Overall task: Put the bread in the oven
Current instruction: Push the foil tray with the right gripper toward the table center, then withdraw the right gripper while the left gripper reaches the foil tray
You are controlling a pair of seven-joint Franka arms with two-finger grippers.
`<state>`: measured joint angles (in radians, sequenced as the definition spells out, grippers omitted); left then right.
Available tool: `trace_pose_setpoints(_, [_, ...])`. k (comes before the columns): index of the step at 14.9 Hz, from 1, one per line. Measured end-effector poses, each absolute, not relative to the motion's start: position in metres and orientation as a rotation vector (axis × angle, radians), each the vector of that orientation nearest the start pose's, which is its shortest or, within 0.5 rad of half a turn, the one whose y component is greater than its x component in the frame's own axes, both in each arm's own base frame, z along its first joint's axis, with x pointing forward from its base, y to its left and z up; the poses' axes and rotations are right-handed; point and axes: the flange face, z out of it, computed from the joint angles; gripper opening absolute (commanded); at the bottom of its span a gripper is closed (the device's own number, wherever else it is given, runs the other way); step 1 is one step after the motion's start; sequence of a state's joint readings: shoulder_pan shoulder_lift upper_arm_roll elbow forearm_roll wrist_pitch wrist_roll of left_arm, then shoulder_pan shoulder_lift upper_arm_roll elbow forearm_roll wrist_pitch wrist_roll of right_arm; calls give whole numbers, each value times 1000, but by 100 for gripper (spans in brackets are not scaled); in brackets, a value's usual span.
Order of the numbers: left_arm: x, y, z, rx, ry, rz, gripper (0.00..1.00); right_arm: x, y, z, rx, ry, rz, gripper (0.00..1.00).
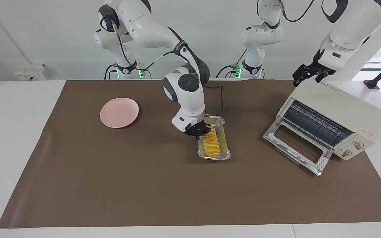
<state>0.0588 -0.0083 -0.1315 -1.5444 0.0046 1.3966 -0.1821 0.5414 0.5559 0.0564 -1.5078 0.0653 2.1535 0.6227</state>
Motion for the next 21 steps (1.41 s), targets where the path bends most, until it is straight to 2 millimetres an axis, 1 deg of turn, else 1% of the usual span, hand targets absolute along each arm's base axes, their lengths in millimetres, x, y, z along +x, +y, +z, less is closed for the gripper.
trace_pose_setpoints(5, [532,-38,627,-3106,-171,215,100,583,391,326,-3008,101,-73,0])
trace_pose_setpoints(6, [532,-38,627,-3106,-171,215,100,581,389,323,-3010,102,-70,65])
trace_pose_setpoints(7, [532,-38,627,-3106,-171,215,100,580,389,323,-3012,102,-68,100])
trace_pose_setpoints(13, [532,-38,627,-3106,-171,215,100,583,383,333,-3000,140,-81,100])
trace_pose_setpoints(15, [532,-38,627,-3106,-171,215,100,588,375,344,-2991,173,-102,100])
trace_pose_setpoints(16, [532,-38,627,-3106,-171,215,100,594,366,354,-2983,197,-123,100])
trace_pose_setpoints(17, [532,-38,627,-3106,-171,215,100,602,351,368,-2973,231,-143,100])
trace_pose_setpoints(18, [532,-38,627,-3106,-171,215,100,610,332,385,-2967,273,-155,100])
trace_pose_setpoints(20, [532,-38,627,-3106,-171,215,100,623,282,425,-2968,323,-171,100])
trace_pose_setpoints(21, [532,-38,627,-3106,-171,215,100,627,250,445,-2982,299,-167,100])
